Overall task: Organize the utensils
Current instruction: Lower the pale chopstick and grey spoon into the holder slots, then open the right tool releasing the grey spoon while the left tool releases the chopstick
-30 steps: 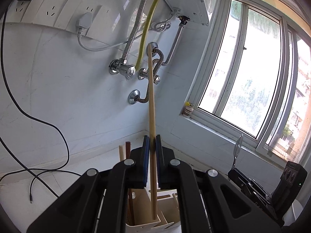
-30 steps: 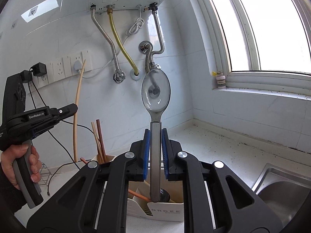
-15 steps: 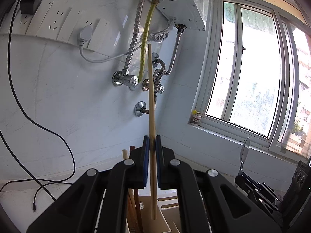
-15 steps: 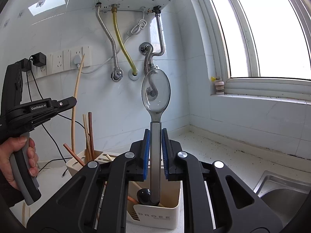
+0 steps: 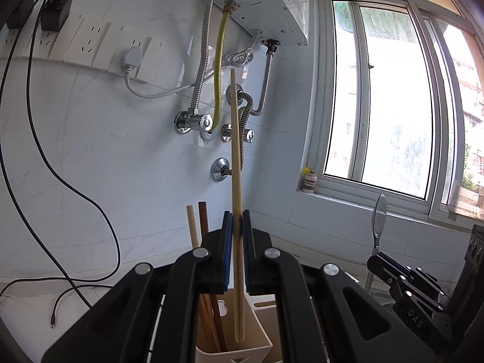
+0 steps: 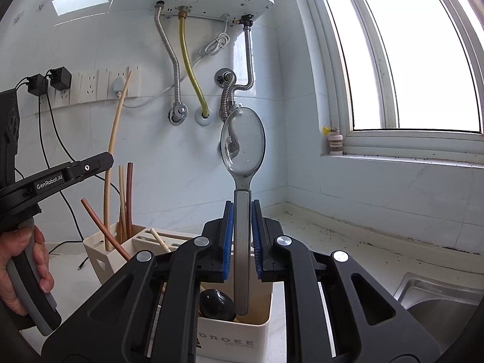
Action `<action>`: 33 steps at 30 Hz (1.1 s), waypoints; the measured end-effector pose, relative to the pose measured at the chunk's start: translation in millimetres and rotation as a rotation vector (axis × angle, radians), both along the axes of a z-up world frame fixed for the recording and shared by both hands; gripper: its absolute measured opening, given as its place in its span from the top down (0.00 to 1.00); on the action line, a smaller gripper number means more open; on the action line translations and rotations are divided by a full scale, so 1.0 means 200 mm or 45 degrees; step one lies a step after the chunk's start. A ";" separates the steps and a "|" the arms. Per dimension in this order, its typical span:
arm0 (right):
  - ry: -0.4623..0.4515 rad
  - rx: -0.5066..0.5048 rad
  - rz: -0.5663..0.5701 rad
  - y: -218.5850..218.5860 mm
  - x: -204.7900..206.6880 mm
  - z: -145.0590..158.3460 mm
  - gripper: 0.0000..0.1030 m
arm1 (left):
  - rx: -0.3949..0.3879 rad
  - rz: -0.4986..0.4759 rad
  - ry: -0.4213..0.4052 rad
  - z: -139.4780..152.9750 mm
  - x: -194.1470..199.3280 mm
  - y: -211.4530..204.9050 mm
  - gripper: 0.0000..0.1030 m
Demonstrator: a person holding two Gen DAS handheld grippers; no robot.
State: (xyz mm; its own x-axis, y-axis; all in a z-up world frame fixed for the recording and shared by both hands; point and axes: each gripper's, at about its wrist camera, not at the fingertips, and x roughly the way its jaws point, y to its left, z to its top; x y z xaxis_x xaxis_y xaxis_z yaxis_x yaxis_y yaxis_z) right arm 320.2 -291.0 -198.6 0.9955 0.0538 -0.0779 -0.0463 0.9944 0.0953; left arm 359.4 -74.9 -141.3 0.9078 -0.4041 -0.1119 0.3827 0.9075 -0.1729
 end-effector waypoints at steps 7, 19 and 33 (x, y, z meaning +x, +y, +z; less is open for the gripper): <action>-0.005 -0.013 -0.008 0.00 0.02 -0.01 0.89 | -0.010 0.012 0.007 -0.04 0.01 -0.01 0.94; 0.017 -0.030 -0.004 0.02 0.03 -0.10 0.88 | -0.014 0.031 0.006 -0.14 -0.01 -0.01 0.80; -0.008 0.143 -0.135 -0.15 -0.07 -0.06 0.36 | -0.021 0.078 -0.041 -0.05 -0.13 0.09 0.16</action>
State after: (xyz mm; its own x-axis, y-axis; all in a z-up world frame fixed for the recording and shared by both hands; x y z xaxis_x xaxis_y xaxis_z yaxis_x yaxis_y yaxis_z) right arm 306.6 -321.9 -211.5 0.9965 -0.0440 -0.0713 0.0579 0.9768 0.2060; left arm 332.6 -57.1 -151.0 0.9339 -0.3493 -0.0760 0.3322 0.9266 -0.1763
